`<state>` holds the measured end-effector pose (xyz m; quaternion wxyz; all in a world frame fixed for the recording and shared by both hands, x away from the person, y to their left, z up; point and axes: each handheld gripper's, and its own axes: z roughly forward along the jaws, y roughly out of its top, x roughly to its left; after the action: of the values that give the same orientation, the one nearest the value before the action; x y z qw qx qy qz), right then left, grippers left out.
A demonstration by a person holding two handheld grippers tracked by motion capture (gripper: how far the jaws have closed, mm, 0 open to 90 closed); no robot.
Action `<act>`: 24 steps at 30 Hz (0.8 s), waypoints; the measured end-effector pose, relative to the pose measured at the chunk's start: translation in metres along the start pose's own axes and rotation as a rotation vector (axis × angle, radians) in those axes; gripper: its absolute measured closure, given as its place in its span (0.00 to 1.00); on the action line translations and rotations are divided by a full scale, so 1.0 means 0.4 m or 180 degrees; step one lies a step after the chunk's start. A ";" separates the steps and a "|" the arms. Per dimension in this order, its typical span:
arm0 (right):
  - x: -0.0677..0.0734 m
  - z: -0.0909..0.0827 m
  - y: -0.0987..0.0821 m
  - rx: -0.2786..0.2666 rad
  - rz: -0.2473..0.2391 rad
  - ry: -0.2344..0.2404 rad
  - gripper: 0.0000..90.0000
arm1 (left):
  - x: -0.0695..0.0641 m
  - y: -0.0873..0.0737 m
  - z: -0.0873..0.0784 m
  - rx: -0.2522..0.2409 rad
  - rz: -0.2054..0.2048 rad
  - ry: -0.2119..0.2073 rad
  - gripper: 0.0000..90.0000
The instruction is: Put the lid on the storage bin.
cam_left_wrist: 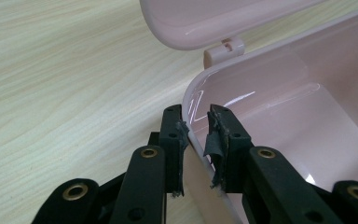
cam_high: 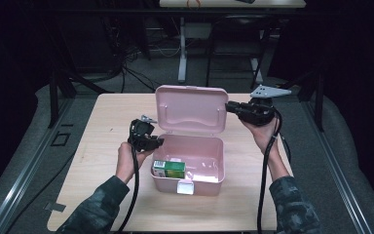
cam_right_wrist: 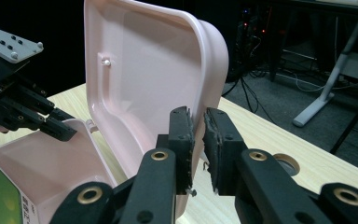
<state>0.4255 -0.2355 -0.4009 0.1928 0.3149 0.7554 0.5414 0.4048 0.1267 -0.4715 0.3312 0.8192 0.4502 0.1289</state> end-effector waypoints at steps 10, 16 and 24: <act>0.012 -0.010 -0.005 -0.0067 -0.0054 0.0008 0.90 | -0.002 -0.001 -0.001 -0.0003 0.0017 0.0025 0.85; 0.020 -0.030 -0.017 -0.0106 -0.0084 0.0022 0.89 | -0.008 -0.001 0.002 -0.0025 0.0032 0.0044 0.86; 0.034 -0.051 -0.023 -0.0196 -0.0181 0.0136 0.94 | -0.010 -0.002 0.002 -0.0024 0.0081 0.0053 0.86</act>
<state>0.4002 -0.2423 -0.4020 0.2016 0.2755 0.7509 0.5653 0.4024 0.1235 -0.4723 0.3288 0.8225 0.4420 0.1416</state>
